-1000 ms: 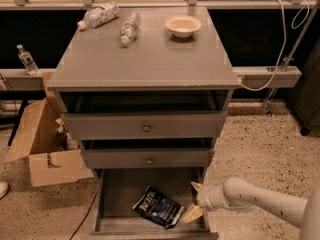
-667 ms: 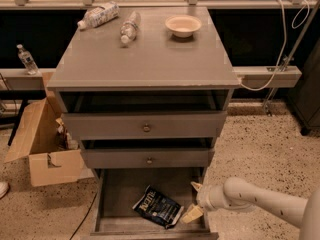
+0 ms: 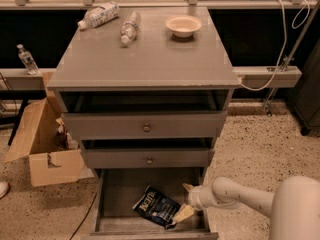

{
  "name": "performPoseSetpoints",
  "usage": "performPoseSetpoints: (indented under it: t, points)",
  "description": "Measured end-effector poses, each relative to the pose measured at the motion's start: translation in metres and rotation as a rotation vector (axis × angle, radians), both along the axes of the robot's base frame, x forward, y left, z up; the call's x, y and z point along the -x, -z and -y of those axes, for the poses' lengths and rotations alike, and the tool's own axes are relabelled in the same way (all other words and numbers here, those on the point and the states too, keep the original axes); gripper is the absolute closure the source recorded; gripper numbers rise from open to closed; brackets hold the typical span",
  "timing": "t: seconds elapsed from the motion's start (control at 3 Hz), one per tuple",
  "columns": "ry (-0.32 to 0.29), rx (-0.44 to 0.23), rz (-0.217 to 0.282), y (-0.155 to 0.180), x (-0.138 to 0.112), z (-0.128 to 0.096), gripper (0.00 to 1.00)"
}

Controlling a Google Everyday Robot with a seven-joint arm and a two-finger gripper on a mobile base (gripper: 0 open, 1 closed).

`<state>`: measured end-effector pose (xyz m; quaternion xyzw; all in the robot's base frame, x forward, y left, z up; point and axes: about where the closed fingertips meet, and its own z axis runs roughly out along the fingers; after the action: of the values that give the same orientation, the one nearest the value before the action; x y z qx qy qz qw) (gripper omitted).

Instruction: Pick blue chip bag from bottom drawer and place on counter

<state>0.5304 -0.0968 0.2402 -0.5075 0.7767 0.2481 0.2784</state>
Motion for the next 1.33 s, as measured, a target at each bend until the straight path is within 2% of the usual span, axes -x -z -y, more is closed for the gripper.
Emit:
performPoseSetpoints:
  t: [0.67,1.33]
  points:
    - [-0.026,0.046,-0.026,0.062,-0.012,-0.047,0.00]
    - [-0.009,0.121,-0.018,0.097,-0.026,-0.074,0.00]
